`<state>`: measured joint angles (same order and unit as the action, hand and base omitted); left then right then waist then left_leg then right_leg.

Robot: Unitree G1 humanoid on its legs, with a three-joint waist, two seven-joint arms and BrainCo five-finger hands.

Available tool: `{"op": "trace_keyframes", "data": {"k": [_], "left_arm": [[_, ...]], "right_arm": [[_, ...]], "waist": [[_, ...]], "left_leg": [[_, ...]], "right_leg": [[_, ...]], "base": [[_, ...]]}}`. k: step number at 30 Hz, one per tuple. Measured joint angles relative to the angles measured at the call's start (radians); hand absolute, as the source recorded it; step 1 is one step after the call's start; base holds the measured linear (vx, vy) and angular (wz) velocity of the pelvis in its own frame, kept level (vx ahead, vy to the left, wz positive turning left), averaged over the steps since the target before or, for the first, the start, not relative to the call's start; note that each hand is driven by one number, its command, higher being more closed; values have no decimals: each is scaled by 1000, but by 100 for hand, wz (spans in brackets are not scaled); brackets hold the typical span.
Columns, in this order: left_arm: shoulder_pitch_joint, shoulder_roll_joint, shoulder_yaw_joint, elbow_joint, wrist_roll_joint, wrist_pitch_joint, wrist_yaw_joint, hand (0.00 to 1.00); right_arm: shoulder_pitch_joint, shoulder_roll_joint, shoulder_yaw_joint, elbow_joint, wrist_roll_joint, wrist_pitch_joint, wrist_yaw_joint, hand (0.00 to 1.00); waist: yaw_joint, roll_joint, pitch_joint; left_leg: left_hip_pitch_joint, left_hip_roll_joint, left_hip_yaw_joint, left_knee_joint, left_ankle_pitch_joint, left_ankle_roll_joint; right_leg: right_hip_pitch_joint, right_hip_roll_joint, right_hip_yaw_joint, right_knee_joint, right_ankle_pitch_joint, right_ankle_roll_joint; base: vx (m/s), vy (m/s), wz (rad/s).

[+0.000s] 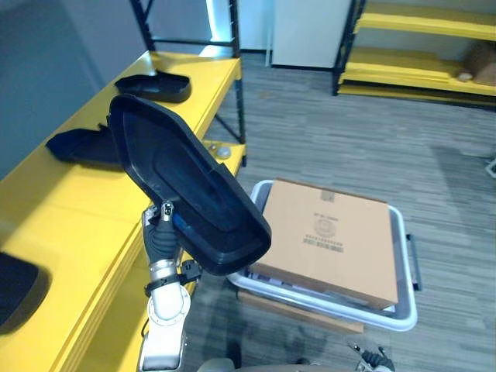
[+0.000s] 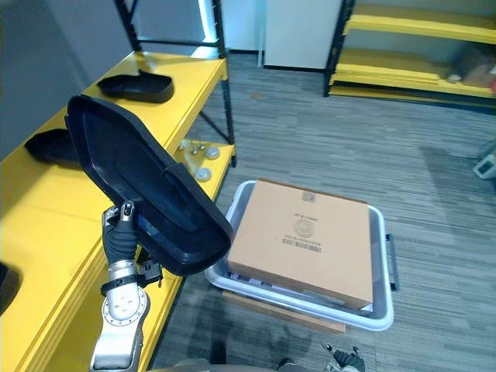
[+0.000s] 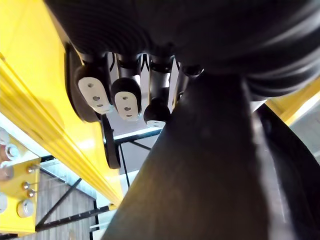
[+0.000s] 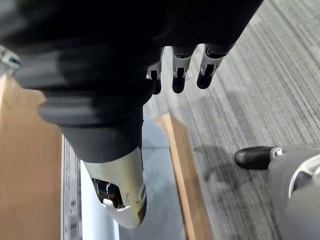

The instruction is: Walk over and take plastic housings, then place them on the shelf

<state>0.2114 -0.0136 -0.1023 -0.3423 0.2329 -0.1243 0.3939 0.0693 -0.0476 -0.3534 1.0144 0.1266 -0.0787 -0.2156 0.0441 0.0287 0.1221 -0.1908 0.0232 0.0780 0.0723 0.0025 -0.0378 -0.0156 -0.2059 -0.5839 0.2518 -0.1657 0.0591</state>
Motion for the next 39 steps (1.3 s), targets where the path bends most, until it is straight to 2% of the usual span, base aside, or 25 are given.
{"op": "trace_keyframes", "data": {"k": [1, 3, 4, 5, 6, 7, 8, 9, 10, 11, 13, 14, 15, 16, 17, 19, 20, 24, 25, 27, 29, 31, 33, 35, 39], "left_arm": [[-1, -1, -19, -12, -7, -8, 1, 100], [-8, -1, -45, -12, -7, -16, 2, 100], [-17, -2, -68, -12, -7, -17, 0, 100], [-23, -1, -77, -10, -8, -19, -1, 100], [-52, 6, -96, 3, -18, -19, -2, 100], [-59, 12, -101, 3, -27, -21, -2, 100], [-70, 24, -100, 5, -40, -23, -1, 100], [-77, 33, -99, 7, -45, -26, -1, 100], [-79, 34, -95, 13, -56, -34, 0, 100], [-80, 37, -94, 22, -66, -35, -1, 100], [-78, 44, -86, 45, -76, -35, -3, 100], [-77, 45, -87, 46, -76, -35, -3, 100], [-77, 50, -84, 50, -81, -35, -3, 100], [-66, 55, -82, 50, -87, -37, -2, 100], [-63, 52, -78, 54, -90, -38, 1, 100], [-62, 55, -81, 77, -97, -36, -2, 100], [-64, 53, -85, 78, -95, -35, -3, 100], [-64, 40, -89, 77, -95, -37, -2, 100], [-64, 37, -91, 77, -95, -38, -2, 100], [-66, 38, -94, 77, -95, -40, -2, 100], [-58, 33, -102, 77, -95, -40, -1, 100], [-43, 30, -92, 77, -96, -41, -3, 100], [-28, 26, -95, 78, -107, -41, -18, 100], [-27, 25, -113, 78, -116, -40, -42, 100], [-27, 26, -132, 78, -119, -40, -46, 100]], "right_arm": [[4, -1, 14, -13, -7, 0, -1, 0], [9, -4, 19, -17, -15, 2, -5, 0], [25, -20, 20, -19, -16, 6, -18, 0], [25, -31, 19, -21, -16, 6, -21, 0], [34, -35, 18, -17, -16, 12, -24, 0], [30, -35, 19, -17, -16, 11, -24, 0], [16, -17, 17, -16, -16, 9, -24, 0], [7, -13, 16, -13, -16, 9, -24, 0], [-16, -16, 21, -16, -20, 10, -23, 0], [-24, -10, 22, -20, -20, 10, -22, 0], [-57, 0, 51, -26, -24, 10, -18, 0], [-64, 1, 56, -26, -26, 10, -18, 0], [-70, 6, 57, -24, -31, 10, -16, 0], [-69, 9, 63, -31, -42, 10, -10, 0], [-67, 8, 76, -37, -44, 11, -5, 0], [-58, 6, 94, -49, -51, 13, 1, 0], [-43, 5, 93, -49, -51, 16, 0, 0], [-13, 7, 97, -61, -48, 18, 1, 0], [-2, 1, 98, -70, -49, 18, 1, 0], [18, 1, 102, -96, -49, 15, 1, 0], [32, -1, 103, -108, -48, 13, 2, 0], [34, 4, 131, -137, -47, 12, 4, 0], [24, 15, 136, -142, -47, 11, 4, 0], [26, 20, 135, -159, -47, 11, 3, 0], [27, 18, 135, -168, -48, 10, 2, 0]], "waist": [[-3, -5, 10], [-1, 5, 11], [-4, 20, 4], [-6, 38, -5], [-20, 27, 3], [-28, 27, 1], [-33, 10, 6], [-22, 5, 10], [-19, 20, 5], [-20, 17, 5], [-2, 9, 4], [-3, 7, 5], [-7, -12, 4], [1, -7, 2], [-2, -5, 4], [-23, -10, 4], [-39, -9, 4], [-72, 8, 14], [-81, 9, 14], [-83, 0, 14], [-77, -5, 16], [-53, 6, 15], [-53, 11, 11], [-56, 12, 9], [-57, 12, 1]], "left_leg": [[-31, 49, 147, 45, -33, 7], [-62, 130, 346, 133, -51, 31], [-76, 188, 469, 231, -61, 75], [-85, 194, 484, 249, -43, 100], [-111, 155, 443, 273, -19, 132], [-114, 120, 396, 236, -16, 132], [-116, 79, 365, 179, 2, 127], [-122, 82, 364, 206, -16, 127], [-134, 86, 351, 235, -36, 137], [-137, 81, 342, 245, -38, 138], [-149, 66, 332, 259, -77, 126], [-149, 57, 337, 251, -80, 124], [-142, 41, 349, 248, -104, 117], [-146, 72, 332, 395, -173, 149], [-138, 59, 315, 386, -216, 143], [-114, 17, 293, 341, -206, 149], [-92, -21, 269, 290, -189, 150], [-32, -75, 170, 232, -173, 148], [-14, -93, 135, 226, -172, 146], [4, -132, 85, 226, -173, 145], [22, -158, 46, 226, -181, 148], [23, -149, 36, 220, -196, 126], [22, -135, 31, 208, -191, 106], [26, -124, 36, 187, -164, 62], [69, -106, 37, 135, -147, 37]], "right_leg": [[12, -10, -63, 3, 0, 0], [17, -32, -131, 33, -7, -10], [19, -67, -189, 102, -37, 4], [23, -77, -211, 141, -57, 16], [22, -106, -206, 169, -96, 4], [31, -104, -215, 156, -100, 19], [43, -124, -261, 128, -78, 35], [48, -127, -270, 126, -70, 45], [58, -124, -286, 131, -58, 61], [66, -125, -290, 131, -59, 60], [66, -134, -289, 130, -58, 61], [63, -137, -288, 130, -62, 66], [44, -157, -268, 126, -67, 59], [3, -153, -156, 169, -101, 39], [-15, -137, -87, 191, -110, 33], [-92, -73, 152, 201, -152, -27], [-135, -28, 259, 200, -154, -27], [-226, 69, 414, 227, -148, -18], [-259, 85, 464, 238, -141, -6], [-287, 82, 535, 250, -129, 12], [-284, 65, 533, 260, -106, 23], [-265, 66, 513, 231, -57, 3], [-256, 73, 490, 207, -46, -8], [-236, 80, 464, 172, -44, -13], [-186, 99, 444, 112, -32, -32]], "base": [[-127, 20, 154], [-51, 83, 131], [-15, 127, 128], [1, 127, 163], [-35, 83, 142], [-74, 116, 161], [-67, 102, 97], [-3, 121, 69], [10, 86, 33], [-53, 141, 39], [-90, 154, 23], [-44, 128, 23], [-18, 141, 9], [-14, 156, -6], [2, 149, -20], [41, 113, 25], [94, 85, 53], [123, 48, 83], [158, 7, 103], [203, -45, 125], [225, -94, 100], [239, -137, 41], [169, -113, 16], [249, -157, 23], [180, -87, 6]]}}
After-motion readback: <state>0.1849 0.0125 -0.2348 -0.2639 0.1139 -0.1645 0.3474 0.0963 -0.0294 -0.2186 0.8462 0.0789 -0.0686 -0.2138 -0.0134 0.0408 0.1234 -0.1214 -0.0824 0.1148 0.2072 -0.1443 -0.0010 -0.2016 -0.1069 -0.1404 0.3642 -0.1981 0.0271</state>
